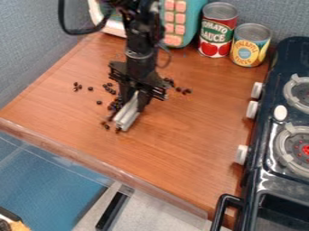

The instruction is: Sweep into pile

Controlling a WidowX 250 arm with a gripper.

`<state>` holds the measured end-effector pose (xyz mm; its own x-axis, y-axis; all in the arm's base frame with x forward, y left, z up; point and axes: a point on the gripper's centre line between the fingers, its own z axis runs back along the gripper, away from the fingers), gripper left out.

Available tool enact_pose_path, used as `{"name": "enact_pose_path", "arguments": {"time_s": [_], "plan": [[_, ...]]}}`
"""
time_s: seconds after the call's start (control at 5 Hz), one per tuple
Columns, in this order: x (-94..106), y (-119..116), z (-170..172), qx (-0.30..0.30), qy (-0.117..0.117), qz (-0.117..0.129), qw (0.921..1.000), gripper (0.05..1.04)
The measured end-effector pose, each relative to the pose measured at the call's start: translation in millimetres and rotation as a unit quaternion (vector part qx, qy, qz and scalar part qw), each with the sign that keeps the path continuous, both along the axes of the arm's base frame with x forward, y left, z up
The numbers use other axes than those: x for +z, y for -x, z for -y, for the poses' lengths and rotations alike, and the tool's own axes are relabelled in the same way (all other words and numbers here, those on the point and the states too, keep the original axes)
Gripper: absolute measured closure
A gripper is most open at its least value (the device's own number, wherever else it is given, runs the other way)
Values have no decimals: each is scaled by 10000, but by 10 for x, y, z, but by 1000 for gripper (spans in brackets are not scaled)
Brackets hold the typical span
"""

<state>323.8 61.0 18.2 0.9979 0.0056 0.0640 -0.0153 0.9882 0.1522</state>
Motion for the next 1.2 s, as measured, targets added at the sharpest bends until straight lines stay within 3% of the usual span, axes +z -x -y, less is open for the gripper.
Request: {"name": "enact_pose_path", "arguments": {"time_s": [0.8, 1.0, 1.2], "plan": [[59, 173, -657, 901, 12, -123, 9959, 729], [108, 165, -773, 1125, 34, -52, 9936, 729], [221, 128, -671, 1075, 129, 68, 9941, 729]]}}
